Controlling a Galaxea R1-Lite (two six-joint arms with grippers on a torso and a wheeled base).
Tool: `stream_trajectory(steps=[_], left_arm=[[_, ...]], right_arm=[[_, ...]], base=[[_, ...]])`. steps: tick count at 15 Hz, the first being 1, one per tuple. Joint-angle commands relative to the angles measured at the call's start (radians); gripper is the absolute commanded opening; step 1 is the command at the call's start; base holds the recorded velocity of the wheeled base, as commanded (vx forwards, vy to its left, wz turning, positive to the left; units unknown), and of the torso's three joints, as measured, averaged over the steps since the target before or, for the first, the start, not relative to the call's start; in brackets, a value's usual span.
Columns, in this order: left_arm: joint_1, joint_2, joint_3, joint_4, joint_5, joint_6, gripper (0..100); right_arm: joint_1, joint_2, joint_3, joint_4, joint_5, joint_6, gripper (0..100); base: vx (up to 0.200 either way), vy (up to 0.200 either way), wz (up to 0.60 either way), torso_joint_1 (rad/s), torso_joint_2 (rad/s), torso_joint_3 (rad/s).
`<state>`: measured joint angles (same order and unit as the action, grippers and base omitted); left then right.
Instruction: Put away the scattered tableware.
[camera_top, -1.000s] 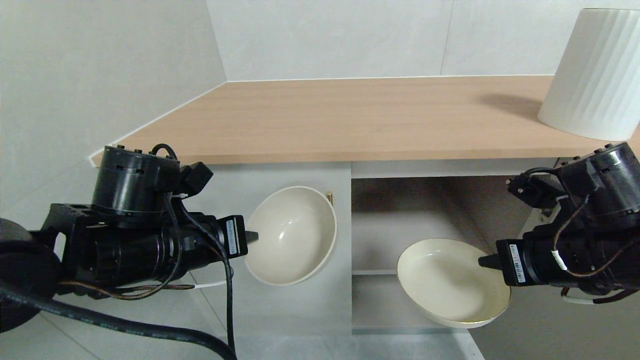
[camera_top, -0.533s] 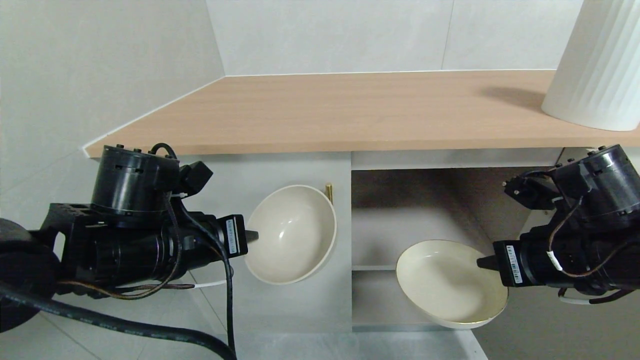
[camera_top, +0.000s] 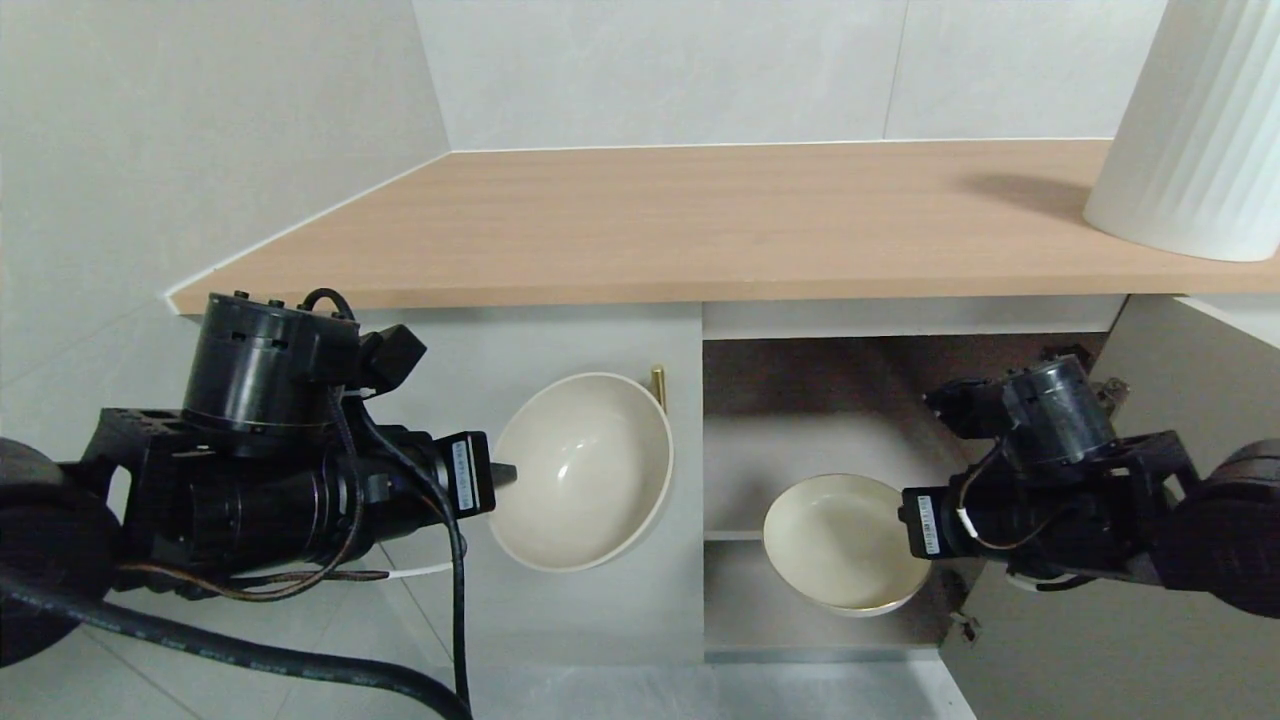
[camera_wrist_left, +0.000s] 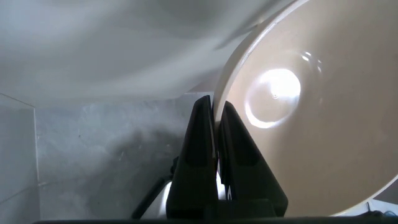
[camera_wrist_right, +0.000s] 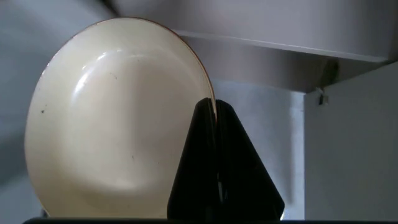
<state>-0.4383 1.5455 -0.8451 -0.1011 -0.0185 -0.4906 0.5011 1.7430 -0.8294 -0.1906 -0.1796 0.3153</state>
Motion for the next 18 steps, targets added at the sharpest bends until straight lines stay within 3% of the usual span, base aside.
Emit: stream_trajectory(steps=[1,8,18], left_arm=[[0.0,0.001,0.0,0.0,0.0,0.0,0],[0.0,0.004,-0.002,-0.002,0.0,0.0,0],[0.0,0.018,-0.003,-0.003,-0.001,0.0,0]], right_arm=[[-0.035,0.161,-0.004,-0.107,-0.011,0.065,0],[-0.141,0.467,-0.047,-0.533,-0.126,0.108,0],[-0.2,0.648,-0.229,-0.532,-0.156,0.108,0]], base=[[0.0,0.0,0.0,0.0,0.0,0.0],[0.0,0.0,0.0,0.0,0.0,0.0],[0.0,0.0,0.0,0.0,0.0,0.0]])
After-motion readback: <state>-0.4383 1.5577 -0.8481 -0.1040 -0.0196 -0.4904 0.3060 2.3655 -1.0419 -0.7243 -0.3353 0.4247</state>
